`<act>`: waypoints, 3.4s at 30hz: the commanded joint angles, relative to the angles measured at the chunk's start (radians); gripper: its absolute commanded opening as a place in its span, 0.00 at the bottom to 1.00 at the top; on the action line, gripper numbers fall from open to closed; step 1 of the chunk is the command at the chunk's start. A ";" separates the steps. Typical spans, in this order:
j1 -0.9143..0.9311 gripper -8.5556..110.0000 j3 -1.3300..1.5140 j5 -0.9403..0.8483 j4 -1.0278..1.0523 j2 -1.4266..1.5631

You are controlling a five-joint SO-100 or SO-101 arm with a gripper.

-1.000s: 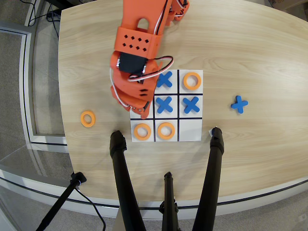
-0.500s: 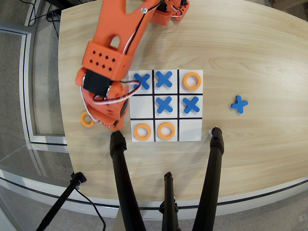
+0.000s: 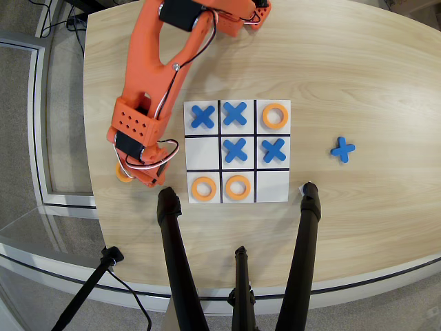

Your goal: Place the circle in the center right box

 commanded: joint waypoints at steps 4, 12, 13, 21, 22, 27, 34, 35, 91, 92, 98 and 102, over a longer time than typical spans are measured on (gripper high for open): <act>0.023 0.21 -0.121 -0.014 -0.009 -0.069; 0.048 0.21 -0.166 -0.048 -0.002 -0.112; 0.049 0.21 -0.161 -0.054 -0.002 -0.114; 0.066 0.21 -0.166 -0.087 -0.003 -0.152; 0.067 0.21 -0.163 -0.091 -0.002 -0.155; 0.071 0.21 -0.156 -0.100 0.000 -0.172; 0.071 0.16 -0.110 -0.115 0.002 -0.167; 0.069 0.14 -0.104 -0.115 0.002 -0.166; -0.304 0.07 0.834 0.021 -0.276 0.584; -0.301 0.08 0.834 0.020 -0.288 0.574; -0.295 0.15 0.834 -0.002 -0.327 0.532; -0.293 0.17 0.834 -0.008 -0.331 0.531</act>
